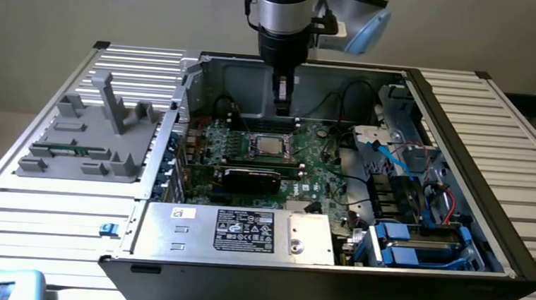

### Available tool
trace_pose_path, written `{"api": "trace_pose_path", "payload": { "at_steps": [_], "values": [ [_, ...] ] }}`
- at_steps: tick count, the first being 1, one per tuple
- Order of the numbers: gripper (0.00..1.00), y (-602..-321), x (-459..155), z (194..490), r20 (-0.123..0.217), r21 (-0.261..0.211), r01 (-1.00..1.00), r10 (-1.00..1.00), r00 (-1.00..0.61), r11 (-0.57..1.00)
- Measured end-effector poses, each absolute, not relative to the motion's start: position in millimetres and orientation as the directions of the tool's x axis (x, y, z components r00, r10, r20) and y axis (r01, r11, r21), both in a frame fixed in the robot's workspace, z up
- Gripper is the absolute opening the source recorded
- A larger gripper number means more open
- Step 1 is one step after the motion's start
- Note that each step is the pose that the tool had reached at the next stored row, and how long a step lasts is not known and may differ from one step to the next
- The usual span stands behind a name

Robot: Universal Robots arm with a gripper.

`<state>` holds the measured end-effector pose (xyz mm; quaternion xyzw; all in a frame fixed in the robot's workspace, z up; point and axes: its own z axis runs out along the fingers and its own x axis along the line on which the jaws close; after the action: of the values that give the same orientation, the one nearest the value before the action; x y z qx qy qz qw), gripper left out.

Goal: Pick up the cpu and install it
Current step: 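Close the cpu cover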

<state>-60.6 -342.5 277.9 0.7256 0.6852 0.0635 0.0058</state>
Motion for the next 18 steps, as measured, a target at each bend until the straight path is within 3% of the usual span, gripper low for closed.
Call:
{"api": "trace_pose_path", "payload": {
  "at_steps": [18],
  "values": [
    [0.11, -354.3, 10.2, 278.7, 0.075, 0.046, 0.997, 0.996, 0.057, -0.060]
  ]
}}
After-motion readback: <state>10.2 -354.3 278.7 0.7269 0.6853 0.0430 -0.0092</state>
